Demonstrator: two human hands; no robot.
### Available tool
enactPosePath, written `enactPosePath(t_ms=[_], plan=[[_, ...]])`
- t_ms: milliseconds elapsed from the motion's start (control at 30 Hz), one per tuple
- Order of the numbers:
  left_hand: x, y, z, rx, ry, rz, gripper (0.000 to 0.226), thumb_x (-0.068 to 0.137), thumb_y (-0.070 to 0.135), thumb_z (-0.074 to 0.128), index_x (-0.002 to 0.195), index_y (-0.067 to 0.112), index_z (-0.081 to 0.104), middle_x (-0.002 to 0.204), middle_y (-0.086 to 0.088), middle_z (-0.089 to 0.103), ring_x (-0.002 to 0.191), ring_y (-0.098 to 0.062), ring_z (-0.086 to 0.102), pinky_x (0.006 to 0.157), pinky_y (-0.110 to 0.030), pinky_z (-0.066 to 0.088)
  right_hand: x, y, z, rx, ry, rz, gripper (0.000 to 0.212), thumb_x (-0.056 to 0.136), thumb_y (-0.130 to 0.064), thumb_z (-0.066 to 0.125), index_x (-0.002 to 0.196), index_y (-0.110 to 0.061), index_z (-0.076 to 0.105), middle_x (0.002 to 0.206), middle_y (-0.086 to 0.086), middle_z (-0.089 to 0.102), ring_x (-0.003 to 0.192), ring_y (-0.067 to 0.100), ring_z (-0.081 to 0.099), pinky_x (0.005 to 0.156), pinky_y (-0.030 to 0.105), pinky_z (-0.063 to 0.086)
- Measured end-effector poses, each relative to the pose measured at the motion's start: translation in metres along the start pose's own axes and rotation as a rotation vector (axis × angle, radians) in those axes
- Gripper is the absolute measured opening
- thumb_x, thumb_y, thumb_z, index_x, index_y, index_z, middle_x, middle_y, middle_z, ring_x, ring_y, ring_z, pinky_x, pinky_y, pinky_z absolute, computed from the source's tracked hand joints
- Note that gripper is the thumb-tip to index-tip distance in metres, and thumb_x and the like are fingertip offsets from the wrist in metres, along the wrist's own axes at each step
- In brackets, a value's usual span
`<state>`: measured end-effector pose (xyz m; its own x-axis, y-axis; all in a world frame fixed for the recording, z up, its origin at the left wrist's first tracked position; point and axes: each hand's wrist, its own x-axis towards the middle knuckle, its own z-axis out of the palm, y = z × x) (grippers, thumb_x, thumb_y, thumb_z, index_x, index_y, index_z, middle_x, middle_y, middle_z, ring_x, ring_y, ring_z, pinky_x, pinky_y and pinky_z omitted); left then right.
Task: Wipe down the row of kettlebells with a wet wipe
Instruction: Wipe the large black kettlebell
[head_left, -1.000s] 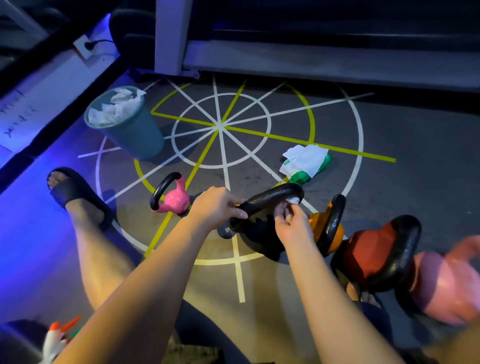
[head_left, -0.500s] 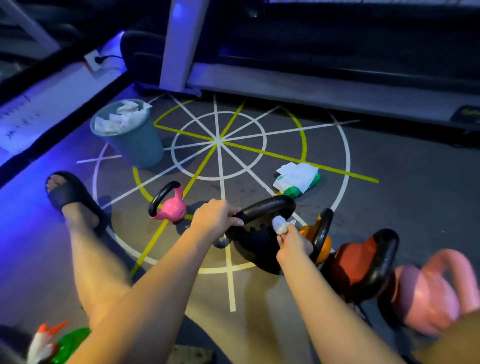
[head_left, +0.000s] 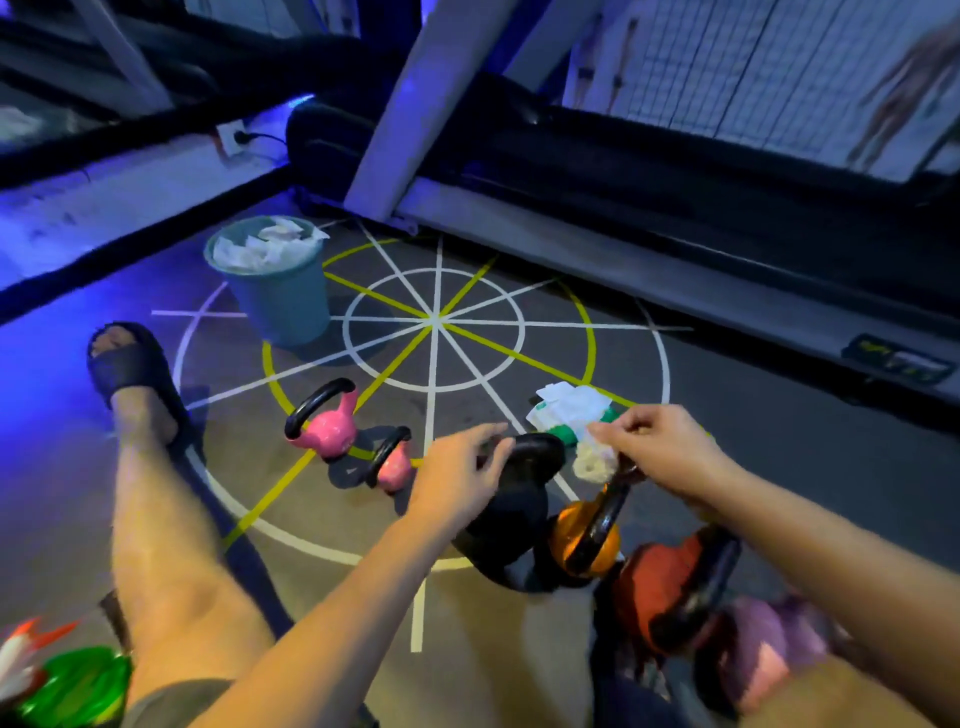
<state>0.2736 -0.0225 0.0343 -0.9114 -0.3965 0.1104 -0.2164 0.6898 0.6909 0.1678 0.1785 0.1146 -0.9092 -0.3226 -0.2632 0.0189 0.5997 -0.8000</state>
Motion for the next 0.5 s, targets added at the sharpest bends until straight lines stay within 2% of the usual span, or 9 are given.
enactPosePath(t_ms=[33, 100, 133, 200, 300, 400, 500], plan=[[0.000, 0.013, 0.000, -0.175, -0.021, -0.011, 0.031, 0.099, 0.048, 0.058, 0.116, 0.028, 0.074, 0.108, 0.011, 0.076, 0.101, -0.008, 0.070, 0.090, -0.028, 0.052, 0.001, 0.002, -0.003, 0.046, -0.021, 0.017, 0.035, 0.086, -0.032, 0.077, 0.075, -0.001, 0.066, 0.059, 0.003, 0.060, 0.044, 0.006, 0.058, 0.047, 0.014, 0.043], [-0.001, 0.037, 0.001, -0.504, -0.156, -0.125, 0.040, 0.094, 0.058, 0.058, 0.102, 0.025, 0.077, 0.091, 0.008, 0.078, 0.086, -0.008, 0.073, 0.080, -0.030, 0.056, 0.008, 0.008, 0.005, 0.138, -0.087, 0.039, 0.031, 0.087, -0.032, 0.076, 0.075, -0.005, 0.066, 0.066, 0.009, 0.058, 0.052, 0.013, 0.059, 0.060, 0.028, 0.053], [0.000, 0.044, 0.004, -0.582, -0.206, -0.162, 0.045, 0.089, 0.064, 0.059, 0.099, 0.024, 0.078, 0.088, 0.007, 0.078, 0.084, -0.008, 0.074, 0.078, -0.030, 0.056, 0.011, 0.009, 0.012, 0.196, -0.118, 0.046, 0.027, 0.091, -0.028, 0.073, 0.075, -0.007, 0.066, 0.068, 0.011, 0.057, 0.056, 0.016, 0.059, 0.065, 0.035, 0.054], [0.002, 0.053, 0.007, -0.591, -0.218, -0.169, 0.043, 0.086, 0.064, 0.064, 0.098, 0.026, 0.079, 0.090, 0.008, 0.078, 0.090, -0.008, 0.073, 0.082, -0.031, 0.057, 0.013, 0.006, 0.025, 0.332, -0.175, 0.045, 0.020, 0.097, -0.017, 0.063, 0.080, -0.007, 0.065, 0.066, 0.010, 0.059, 0.060, 0.018, 0.060, 0.065, 0.034, 0.055], [0.010, 0.054, 0.002, -0.772, -0.193, -0.223, 0.024, 0.090, 0.036, 0.076, 0.106, 0.019, 0.077, 0.096, -0.002, 0.078, 0.094, -0.015, 0.073, 0.083, -0.026, 0.057, 0.013, 0.002, 0.034, 0.467, -0.206, -0.021, 0.016, 0.098, -0.019, 0.062, 0.088, -0.008, 0.067, 0.076, 0.011, 0.069, 0.074, 0.025, 0.066, 0.075, 0.038, 0.055], [0.019, 0.047, 0.002, -0.890, -0.215, -0.288, 0.024, 0.091, 0.021, 0.076, 0.109, 0.006, 0.073, 0.095, -0.013, 0.078, 0.086, -0.022, 0.074, 0.075, -0.026, 0.060, 0.024, 0.010, 0.027, 0.535, -0.257, -0.013, 0.015, 0.100, -0.018, 0.058, 0.095, -0.008, 0.068, 0.083, 0.010, 0.071, 0.079, 0.022, 0.069, 0.083, 0.038, 0.057], [0.021, 0.050, 0.010, -0.916, -0.193, -0.333, 0.022, 0.090, 0.007, 0.074, 0.107, -0.005, 0.067, 0.083, -0.010, 0.077, 0.073, -0.015, 0.074, 0.062, -0.020, 0.056, 0.035, 0.023, 0.023, 0.523, -0.366, 0.019, 0.019, 0.102, -0.018, 0.055, 0.100, -0.005, 0.069, 0.089, 0.014, 0.071, 0.081, 0.019, 0.067, 0.091, 0.043, 0.055]])
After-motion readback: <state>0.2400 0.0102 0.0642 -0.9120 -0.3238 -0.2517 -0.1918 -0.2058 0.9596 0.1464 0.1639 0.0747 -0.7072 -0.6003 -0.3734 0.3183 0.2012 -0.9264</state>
